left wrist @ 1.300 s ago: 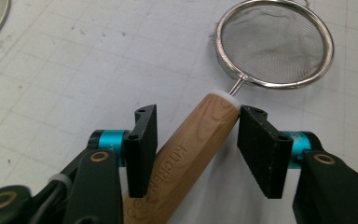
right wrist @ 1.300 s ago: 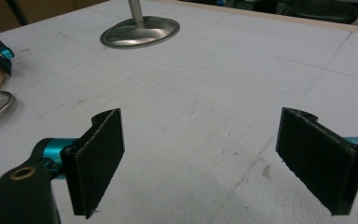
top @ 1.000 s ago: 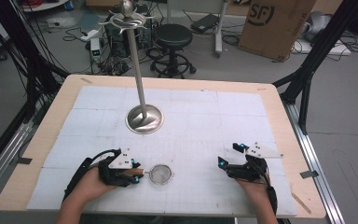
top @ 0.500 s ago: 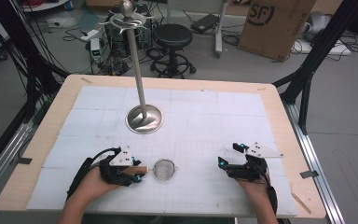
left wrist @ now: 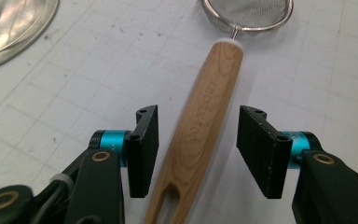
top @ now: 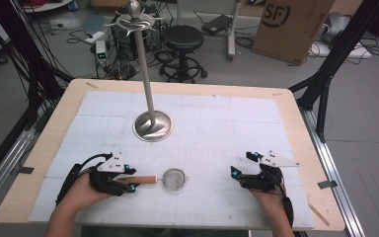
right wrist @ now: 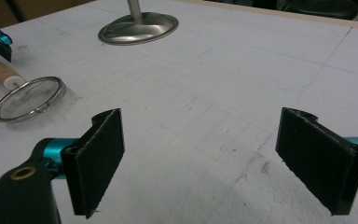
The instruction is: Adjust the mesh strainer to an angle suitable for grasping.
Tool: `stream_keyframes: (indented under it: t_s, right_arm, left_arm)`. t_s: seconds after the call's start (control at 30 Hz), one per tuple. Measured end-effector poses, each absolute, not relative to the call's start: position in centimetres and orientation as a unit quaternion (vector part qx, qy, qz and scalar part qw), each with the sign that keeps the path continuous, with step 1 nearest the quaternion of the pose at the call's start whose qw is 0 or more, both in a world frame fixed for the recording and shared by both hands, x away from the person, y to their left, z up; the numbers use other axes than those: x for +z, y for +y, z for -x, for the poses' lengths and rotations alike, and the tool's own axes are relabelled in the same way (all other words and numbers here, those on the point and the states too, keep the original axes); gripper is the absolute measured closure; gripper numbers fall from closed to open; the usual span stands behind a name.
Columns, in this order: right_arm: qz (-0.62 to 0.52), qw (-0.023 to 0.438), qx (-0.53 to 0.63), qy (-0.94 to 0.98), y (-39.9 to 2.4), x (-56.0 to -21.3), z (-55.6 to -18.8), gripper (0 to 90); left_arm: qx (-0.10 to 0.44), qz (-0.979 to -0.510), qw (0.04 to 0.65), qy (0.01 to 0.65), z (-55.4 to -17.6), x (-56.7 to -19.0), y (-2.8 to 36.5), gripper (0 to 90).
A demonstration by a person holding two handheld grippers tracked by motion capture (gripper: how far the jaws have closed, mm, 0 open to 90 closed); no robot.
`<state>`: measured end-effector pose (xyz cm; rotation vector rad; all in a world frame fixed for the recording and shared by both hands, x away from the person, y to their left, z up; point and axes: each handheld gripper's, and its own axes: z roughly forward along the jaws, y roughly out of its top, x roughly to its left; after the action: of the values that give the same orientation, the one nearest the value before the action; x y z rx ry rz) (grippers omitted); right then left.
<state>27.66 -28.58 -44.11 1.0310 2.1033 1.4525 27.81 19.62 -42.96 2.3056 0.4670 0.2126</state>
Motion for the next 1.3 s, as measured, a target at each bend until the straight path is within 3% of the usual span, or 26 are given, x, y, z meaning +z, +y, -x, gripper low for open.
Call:
stream_keyframes:
  t_s: [0.57, 0.9, 1.3]
  right_arm:
    - [-0.366, 0.191, 0.515, 0.751, -28.5, -44.2, -27.7, 14.2]
    - [-0.370, 0.191, 0.522, 0.745, -28.5, -44.0, -27.6, 14.2]
    - [-0.372, 0.194, 0.528, 0.739, -28.8, -43.9, -27.7, 14.2]
  left_arm:
    - [0.092, -0.914, 0.365, 0.152, -27.7, -43.6, 19.7, 62.6]
    - [0.085, -0.922, 0.362, 0.111, -27.6, -43.5, 16.2, 68.0]
    - [0.087, -0.927, 0.360, 0.064, -28.4, -43.4, 10.1, 68.4]
